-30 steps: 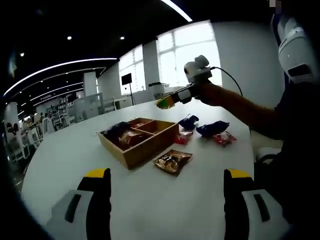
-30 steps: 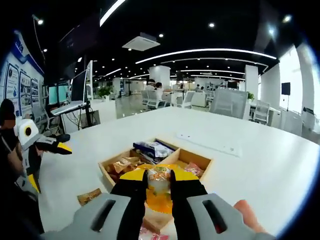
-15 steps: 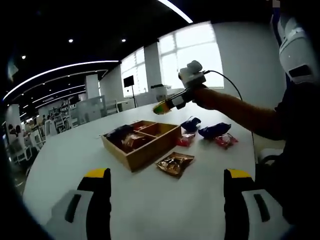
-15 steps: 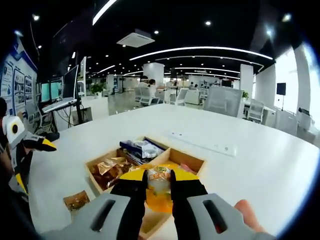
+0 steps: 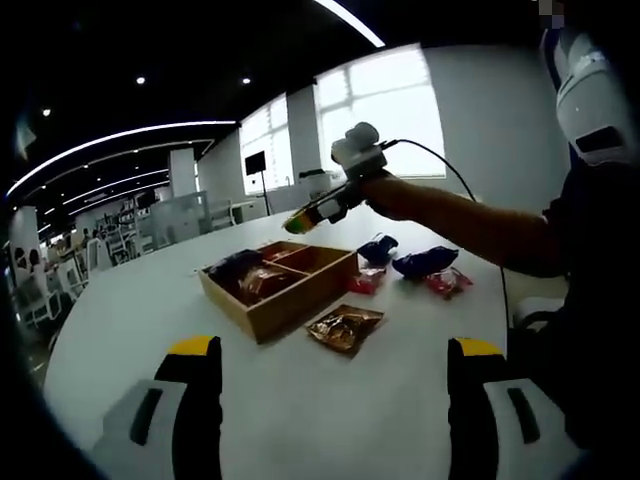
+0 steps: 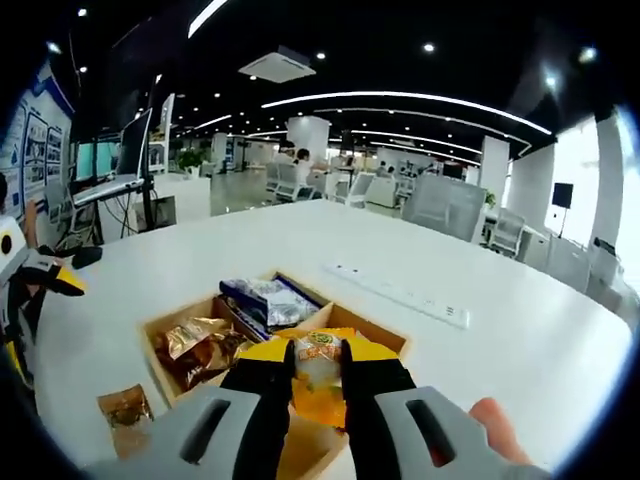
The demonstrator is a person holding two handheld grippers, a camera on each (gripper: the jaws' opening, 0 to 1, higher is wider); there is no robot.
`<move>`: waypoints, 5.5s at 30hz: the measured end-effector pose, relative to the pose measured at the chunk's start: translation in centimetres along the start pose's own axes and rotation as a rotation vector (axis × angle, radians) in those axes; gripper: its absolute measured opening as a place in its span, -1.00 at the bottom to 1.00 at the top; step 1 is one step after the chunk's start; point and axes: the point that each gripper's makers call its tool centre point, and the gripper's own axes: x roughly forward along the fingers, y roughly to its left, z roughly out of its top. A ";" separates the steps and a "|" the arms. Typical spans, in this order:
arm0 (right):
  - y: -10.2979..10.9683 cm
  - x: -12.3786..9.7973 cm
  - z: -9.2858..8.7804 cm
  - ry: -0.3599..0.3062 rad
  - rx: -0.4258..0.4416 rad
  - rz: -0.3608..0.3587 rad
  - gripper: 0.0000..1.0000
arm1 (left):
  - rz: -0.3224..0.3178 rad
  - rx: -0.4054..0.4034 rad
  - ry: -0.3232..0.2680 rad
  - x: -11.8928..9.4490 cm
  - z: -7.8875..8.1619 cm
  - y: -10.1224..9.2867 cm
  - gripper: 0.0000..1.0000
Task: Pick up the scattered marshmallows, QQ candies, Oreo cookies, and mixed nuts on the table and sort them into separate containers
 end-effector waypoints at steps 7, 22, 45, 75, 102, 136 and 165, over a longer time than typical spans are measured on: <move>-0.3 1.9 -0.1 0.000 -0.035 -0.034 -0.69 | 0.001 -0.001 0.005 -0.1 -0.1 0.0 0.94; -0.4 4.9 -0.7 0.019 -0.007 -0.037 -0.68 | 0.000 0.000 0.016 -0.2 -0.1 -0.1 0.94; 0.1 5.6 -2.0 0.035 -0.008 -0.046 -0.65 | 0.000 -0.015 0.027 -0.1 -0.7 -0.1 0.94; -1.3 6.9 -2.1 0.028 0.021 -0.074 -0.58 | -0.001 -0.023 0.027 -0.3 -1.0 -0.3 0.94; -2.5 5.8 -2.1 0.037 -0.011 -0.136 -0.45 | 0.005 -0.019 0.024 -0.6 -0.9 -0.1 0.94; -1.6 4.2 -2.4 0.029 0.039 -0.140 -0.09 | 0.005 -0.016 0.027 -0.6 -0.9 -0.5 0.94; -1.3 2.5 -1.3 -0.025 0.128 -0.093 0.80 | 0.006 -0.005 0.025 -0.7 -0.6 -0.7 0.94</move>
